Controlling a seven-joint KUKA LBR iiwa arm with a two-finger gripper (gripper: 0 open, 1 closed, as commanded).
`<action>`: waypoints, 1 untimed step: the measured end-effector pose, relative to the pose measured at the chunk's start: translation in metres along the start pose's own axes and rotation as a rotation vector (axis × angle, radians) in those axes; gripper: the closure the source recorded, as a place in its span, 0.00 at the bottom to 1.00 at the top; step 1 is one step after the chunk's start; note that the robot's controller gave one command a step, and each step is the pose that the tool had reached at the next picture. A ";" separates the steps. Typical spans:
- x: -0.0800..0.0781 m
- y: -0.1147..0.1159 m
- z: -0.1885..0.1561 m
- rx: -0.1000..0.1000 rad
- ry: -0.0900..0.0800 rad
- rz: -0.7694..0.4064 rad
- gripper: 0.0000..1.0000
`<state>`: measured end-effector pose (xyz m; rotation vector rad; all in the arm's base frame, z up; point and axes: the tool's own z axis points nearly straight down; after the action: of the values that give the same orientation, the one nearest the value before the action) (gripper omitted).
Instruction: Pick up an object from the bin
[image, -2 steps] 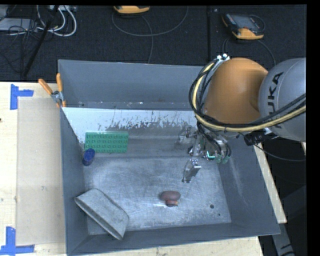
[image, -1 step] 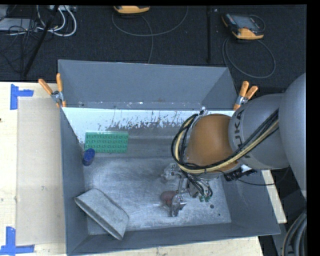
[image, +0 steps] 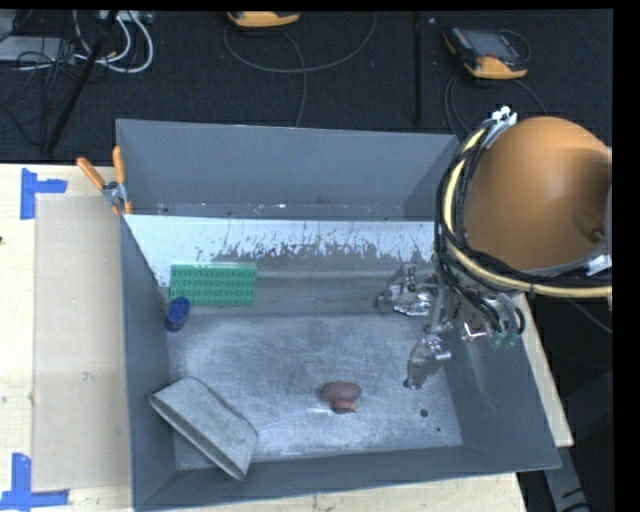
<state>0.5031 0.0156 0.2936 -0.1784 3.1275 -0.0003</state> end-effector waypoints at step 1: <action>0.006 0.032 0.110 -0.003 0.019 -0.028 0.00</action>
Offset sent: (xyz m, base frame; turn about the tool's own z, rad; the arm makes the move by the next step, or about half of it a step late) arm -0.0071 0.0296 -0.1047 -0.0249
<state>0.4941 0.0468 0.1836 -0.2241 3.1436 0.0023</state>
